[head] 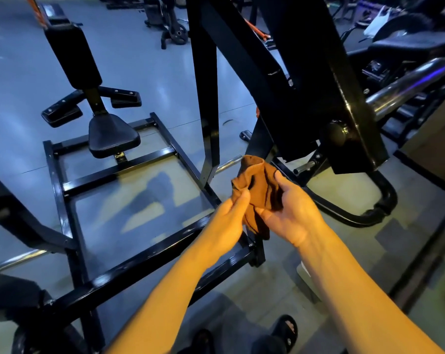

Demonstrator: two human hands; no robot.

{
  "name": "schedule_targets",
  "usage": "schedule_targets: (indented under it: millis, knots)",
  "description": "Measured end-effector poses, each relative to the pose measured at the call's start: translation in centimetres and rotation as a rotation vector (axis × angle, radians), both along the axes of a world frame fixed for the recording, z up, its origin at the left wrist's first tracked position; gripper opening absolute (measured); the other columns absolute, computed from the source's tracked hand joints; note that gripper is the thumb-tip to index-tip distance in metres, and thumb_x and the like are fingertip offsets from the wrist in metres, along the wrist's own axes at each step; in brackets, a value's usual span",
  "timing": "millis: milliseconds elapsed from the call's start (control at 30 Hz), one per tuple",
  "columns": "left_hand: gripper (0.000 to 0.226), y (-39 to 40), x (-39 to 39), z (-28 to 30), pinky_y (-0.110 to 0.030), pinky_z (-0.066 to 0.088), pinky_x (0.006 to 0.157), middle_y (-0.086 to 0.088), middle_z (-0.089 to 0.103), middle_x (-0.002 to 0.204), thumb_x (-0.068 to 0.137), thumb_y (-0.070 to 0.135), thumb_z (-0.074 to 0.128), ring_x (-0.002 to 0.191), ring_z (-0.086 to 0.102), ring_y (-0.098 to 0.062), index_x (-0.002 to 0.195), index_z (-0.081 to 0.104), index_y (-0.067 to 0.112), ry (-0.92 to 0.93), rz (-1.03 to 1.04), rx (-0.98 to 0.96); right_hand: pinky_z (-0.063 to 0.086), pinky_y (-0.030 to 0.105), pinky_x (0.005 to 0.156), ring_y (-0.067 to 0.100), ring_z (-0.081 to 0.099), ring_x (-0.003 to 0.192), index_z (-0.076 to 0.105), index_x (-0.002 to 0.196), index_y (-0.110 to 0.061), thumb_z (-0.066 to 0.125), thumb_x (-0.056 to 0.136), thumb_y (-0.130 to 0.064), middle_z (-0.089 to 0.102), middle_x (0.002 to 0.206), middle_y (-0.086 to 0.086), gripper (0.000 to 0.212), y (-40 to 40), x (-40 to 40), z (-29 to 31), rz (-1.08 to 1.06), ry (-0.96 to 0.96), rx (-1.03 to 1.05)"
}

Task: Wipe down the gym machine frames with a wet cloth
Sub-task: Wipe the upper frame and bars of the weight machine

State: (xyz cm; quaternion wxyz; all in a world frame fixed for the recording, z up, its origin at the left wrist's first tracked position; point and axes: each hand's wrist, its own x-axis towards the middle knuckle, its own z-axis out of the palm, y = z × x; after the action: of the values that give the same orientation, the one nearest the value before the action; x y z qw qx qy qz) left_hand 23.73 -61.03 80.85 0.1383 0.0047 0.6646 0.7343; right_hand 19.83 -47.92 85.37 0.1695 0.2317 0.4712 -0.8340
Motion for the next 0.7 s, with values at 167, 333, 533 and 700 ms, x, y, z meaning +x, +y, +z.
schedule_targets:
  millis: [167, 333, 533, 700]
  knots:
    - [0.039, -1.9, -1.7, -0.7, -0.040, 0.052, 0.099, -0.005, 0.067, 0.136, 0.110, 0.041, 0.036, 0.117, 0.069, -0.018, 0.131, 0.063, 0.021, -0.216, 0.265, 0.418, 0.054, 0.024, 0.052, 0.013, 0.070, 0.059, 0.069, 0.105, -0.015, 0.042, 0.112, -0.034, 0.075, 0.085, 0.006, 0.034, 1.3, -0.2, -1.1, -0.161, -0.014, 0.016]
    - [0.053, -5.9, -4.0, 0.2, -0.051, 0.048, 0.107, -0.009, 0.067, 0.135, 0.109, 0.050, 0.034, 0.123, 0.065, -0.027, 0.141, 0.058, 0.016, -0.245, 0.400, 0.483, 0.054, 0.034, 0.070, 0.019, 0.074, 0.075, 0.069, 0.102, -0.015, 0.039, 0.111, -0.030, 0.077, 0.094, 0.008, 0.035, 3.9, 0.1, -3.5, -0.248, -0.066, 0.094]
    - [0.054, -6.0, -6.0, 2.8, -0.052, 0.050, 0.105, -0.011, 0.069, 0.131, 0.108, 0.051, 0.036, 0.120, 0.067, -0.030, 0.144, 0.055, 0.016, -0.237, 0.384, 0.486, 0.062, 0.047, 0.084, 0.039, 0.070, 0.110, 0.060, 0.132, -0.004, 0.051, 0.106, -0.022, 0.069, 0.122, 0.026, 0.033, 4.2, 0.4, -7.5, 0.117, -0.163, 0.558]
    - [0.054, -5.4, -6.6, 5.0, -0.054, 0.047, 0.107, -0.008, 0.064, 0.140, 0.106, 0.051, 0.039, 0.125, 0.064, -0.028, 0.145, 0.053, 0.016, -0.236, 0.206, 0.352, 0.050, 0.049, 0.107, 0.023, 0.064, 0.115, 0.052, 0.145, -0.014, 0.059, 0.100, -0.030, 0.063, 0.125, 0.000, 0.047, 3.4, 0.0, -6.2, 0.309, 0.107, 0.920]
